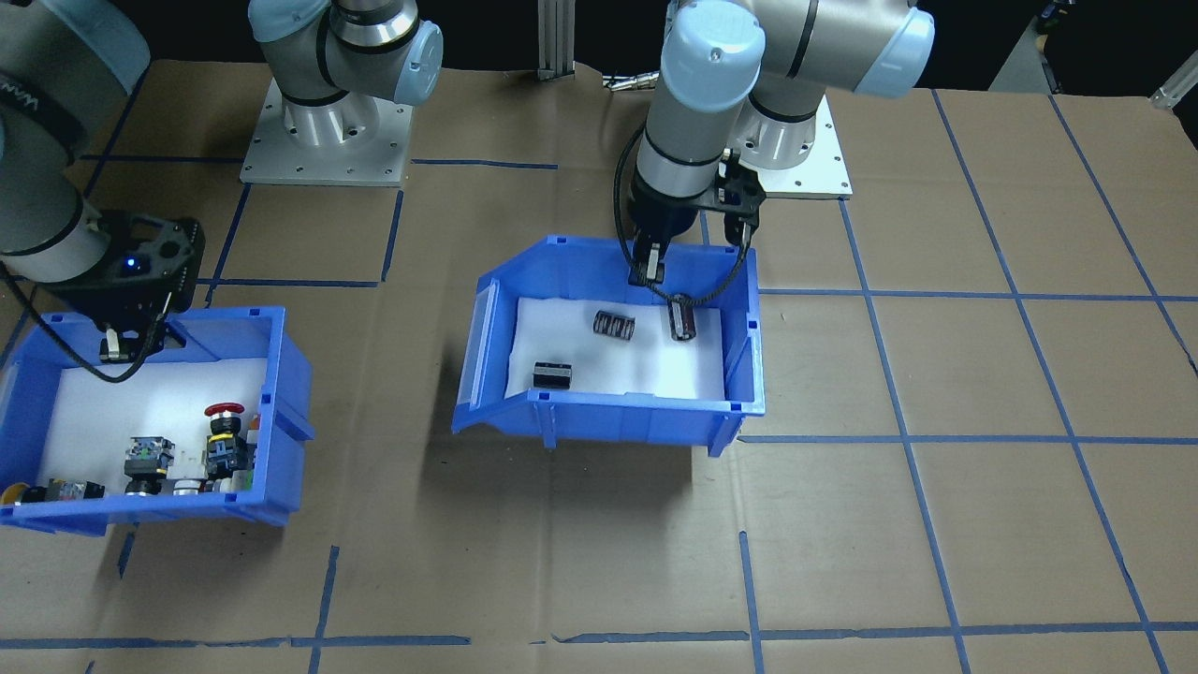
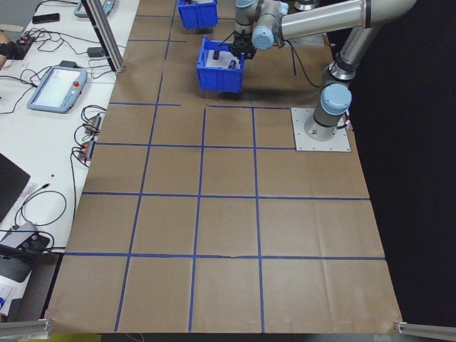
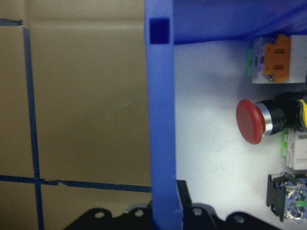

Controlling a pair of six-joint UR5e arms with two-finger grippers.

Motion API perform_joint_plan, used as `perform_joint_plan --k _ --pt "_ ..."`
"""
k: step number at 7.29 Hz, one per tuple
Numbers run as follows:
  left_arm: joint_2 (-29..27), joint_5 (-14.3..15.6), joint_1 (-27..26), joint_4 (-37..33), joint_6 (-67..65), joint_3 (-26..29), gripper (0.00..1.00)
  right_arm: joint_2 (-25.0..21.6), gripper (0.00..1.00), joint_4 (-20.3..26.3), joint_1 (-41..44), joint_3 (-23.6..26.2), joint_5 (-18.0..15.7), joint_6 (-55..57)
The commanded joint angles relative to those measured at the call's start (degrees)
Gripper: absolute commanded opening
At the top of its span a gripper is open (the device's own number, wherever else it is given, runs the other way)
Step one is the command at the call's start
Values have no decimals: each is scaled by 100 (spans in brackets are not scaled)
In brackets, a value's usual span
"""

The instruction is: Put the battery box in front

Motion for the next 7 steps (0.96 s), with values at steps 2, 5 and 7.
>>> perform_joint_plan --k 2,5,7 --pt "-1475 39 -47 -26 -82 1654 0 -319 8 -11 -280 343 -6 -282" --pt "-2443 22 -214 35 -319 2561 0 -327 8 33 -263 370 -6 -265" --pt "-2647 -5 -240 62 -468 2739 1 -327 9 94 -263 378 3 -265"
